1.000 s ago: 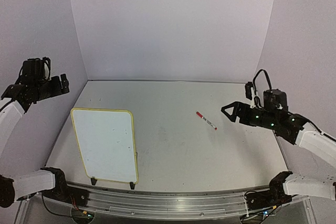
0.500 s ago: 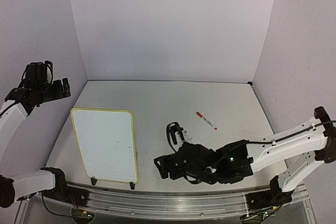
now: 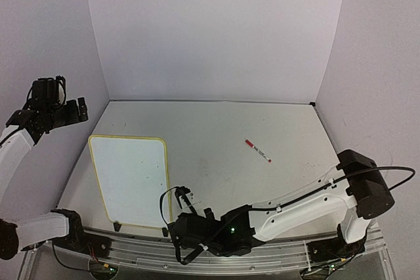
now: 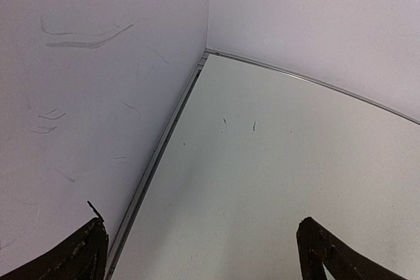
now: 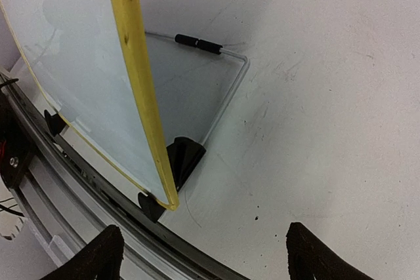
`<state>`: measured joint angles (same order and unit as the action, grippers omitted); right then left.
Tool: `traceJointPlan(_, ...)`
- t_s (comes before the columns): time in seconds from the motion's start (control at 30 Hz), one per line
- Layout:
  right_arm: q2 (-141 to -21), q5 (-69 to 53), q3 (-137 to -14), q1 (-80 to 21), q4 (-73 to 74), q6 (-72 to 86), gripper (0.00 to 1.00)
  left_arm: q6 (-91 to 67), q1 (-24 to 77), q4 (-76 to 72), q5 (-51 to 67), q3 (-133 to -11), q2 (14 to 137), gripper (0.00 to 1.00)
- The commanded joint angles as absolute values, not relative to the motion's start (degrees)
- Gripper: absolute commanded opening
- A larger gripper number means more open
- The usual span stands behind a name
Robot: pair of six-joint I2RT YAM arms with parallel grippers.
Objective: Write a sentence on the whiteboard
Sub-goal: Move the whiteboard stand to the center of the board.
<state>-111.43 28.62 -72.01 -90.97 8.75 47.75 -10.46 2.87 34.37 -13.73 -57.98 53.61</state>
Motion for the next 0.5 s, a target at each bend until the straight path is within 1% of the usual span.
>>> traceJointPlan(0.0,-114.75,28.94,-74.10,-92.07,5.09,43.99,0.78,-10.63,2.55,33.31,-15.28,-58.52,53.18,0.99)
traceJointPlan(0.13,-117.47,28.90,-74.60,-92.74,1.60,42.11,0.77,-10.71,2.54,33.32,-16.52,-58.56,53.20,1.00)
traceJointPlan(0.33,-121.64,31.30,-76.68,-93.18,0.91,43.12,0.70,-11.10,2.55,33.62,-16.43,-58.79,53.89,1.00)
traceJointPlan(0.47,-122.35,33.45,-76.90,-93.27,0.91,43.70,0.67,-11.34,2.55,33.66,-15.73,-58.81,53.54,1.00)
